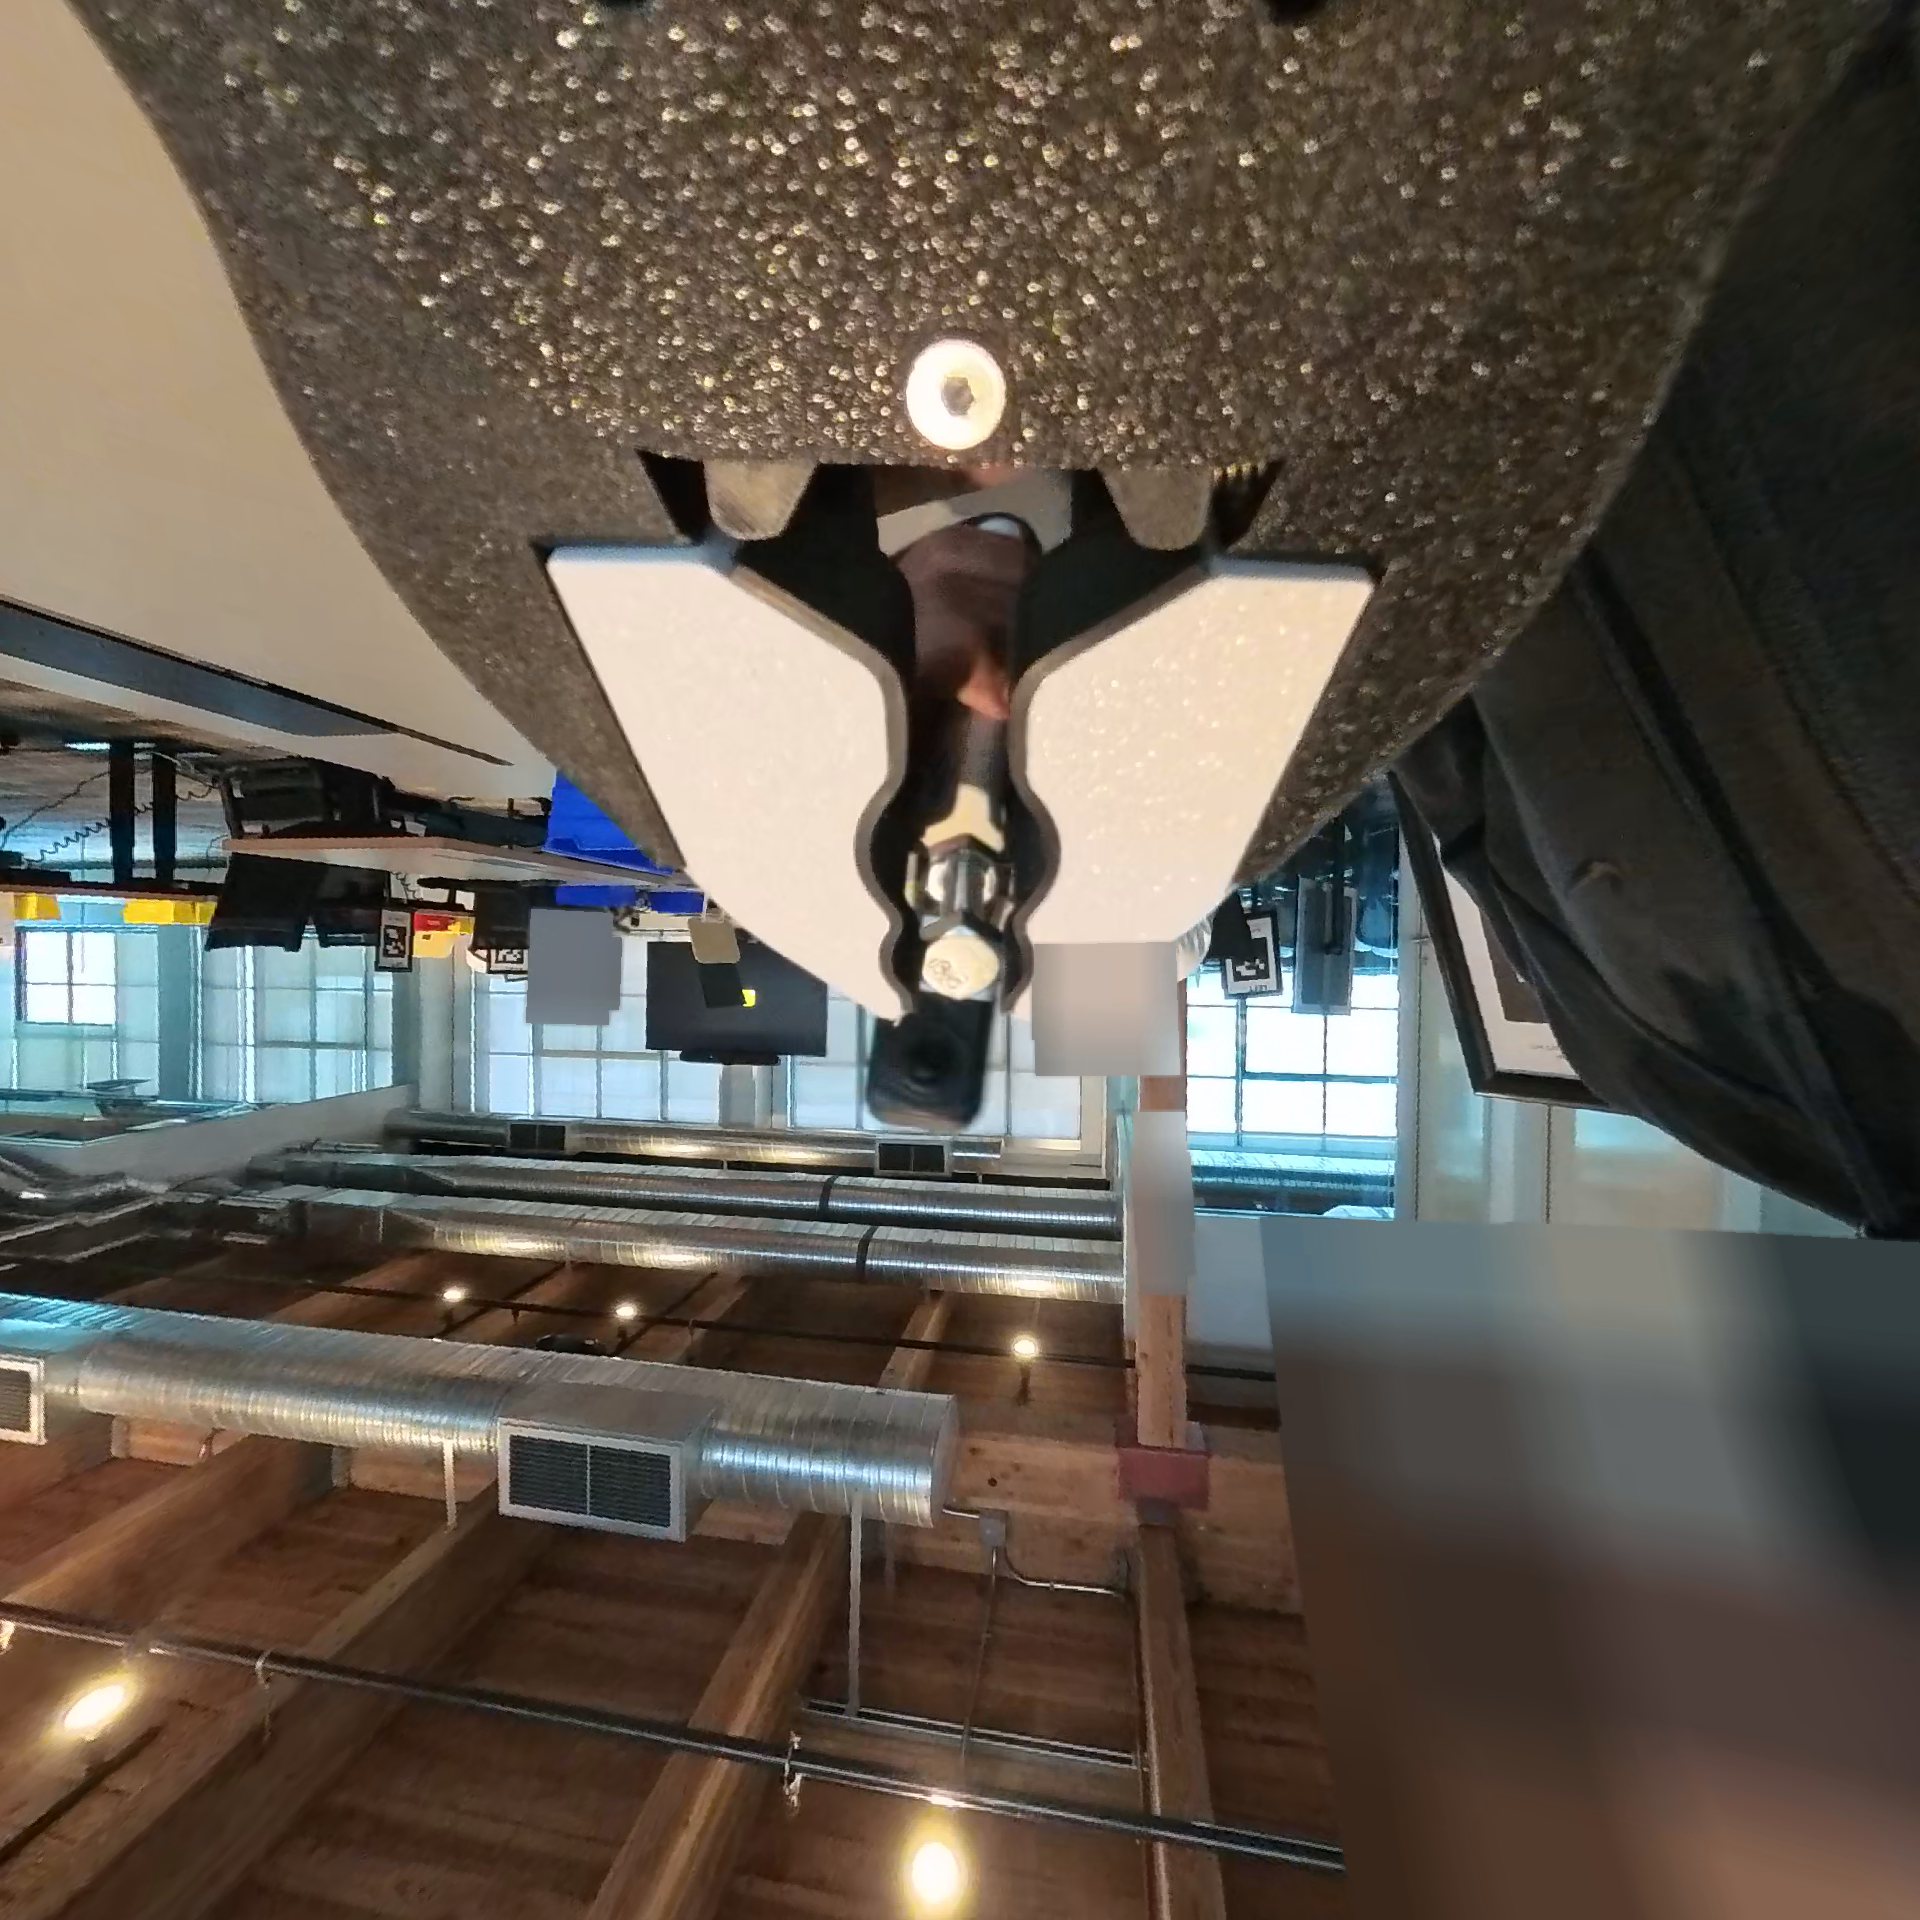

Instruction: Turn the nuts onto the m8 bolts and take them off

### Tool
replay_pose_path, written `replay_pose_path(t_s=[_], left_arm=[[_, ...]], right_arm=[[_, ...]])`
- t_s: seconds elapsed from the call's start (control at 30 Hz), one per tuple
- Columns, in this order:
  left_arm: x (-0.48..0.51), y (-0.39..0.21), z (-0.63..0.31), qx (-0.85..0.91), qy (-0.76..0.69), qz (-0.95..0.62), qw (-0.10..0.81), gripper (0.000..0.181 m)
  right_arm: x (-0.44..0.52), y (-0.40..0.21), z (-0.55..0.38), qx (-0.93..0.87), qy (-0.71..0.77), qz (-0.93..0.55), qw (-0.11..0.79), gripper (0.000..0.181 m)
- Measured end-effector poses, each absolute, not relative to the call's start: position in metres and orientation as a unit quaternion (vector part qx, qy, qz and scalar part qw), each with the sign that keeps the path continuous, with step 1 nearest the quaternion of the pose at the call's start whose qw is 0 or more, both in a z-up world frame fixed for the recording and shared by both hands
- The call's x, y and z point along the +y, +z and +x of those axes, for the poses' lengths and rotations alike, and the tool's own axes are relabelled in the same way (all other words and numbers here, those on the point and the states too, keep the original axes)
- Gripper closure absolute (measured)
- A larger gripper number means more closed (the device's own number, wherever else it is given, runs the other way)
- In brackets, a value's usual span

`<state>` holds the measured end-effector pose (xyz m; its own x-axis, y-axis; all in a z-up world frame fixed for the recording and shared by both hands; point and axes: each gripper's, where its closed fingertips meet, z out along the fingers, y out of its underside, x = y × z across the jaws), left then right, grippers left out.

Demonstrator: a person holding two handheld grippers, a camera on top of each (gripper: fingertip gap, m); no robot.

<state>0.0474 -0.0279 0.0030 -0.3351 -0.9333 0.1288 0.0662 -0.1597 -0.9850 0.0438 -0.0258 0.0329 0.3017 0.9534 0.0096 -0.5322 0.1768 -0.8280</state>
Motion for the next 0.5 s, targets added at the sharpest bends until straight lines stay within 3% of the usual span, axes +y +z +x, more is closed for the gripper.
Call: replay_pose_path(t_s=[0.2,0.3,0.37,0.5], left_arm=[[-0.021,0.012,0.050,0.593,-0.286,-0.296,0.692,0.167],[-0.022,0.015,0.050,0.590,-0.152,-0.224,0.761,0.166],[-0.024,0.015,0.050,0.585,-0.182,-0.229,0.756,0.160],[-0.026,0.025,0.044,0.543,-0.374,-0.290,0.694,0.152]], right_arm=[[-0.025,0.037,0.049,-0.260,0.529,-0.367,0.719,0.167],[-0.026,0.039,0.051,-0.253,0.534,-0.363,0.721,0.167],[-0.026,0.040,0.052,-0.248,0.537,-0.361,0.721,0.167],[-0.024,0.041,0.057,-0.240,0.539,-0.357,0.724,0.167]])
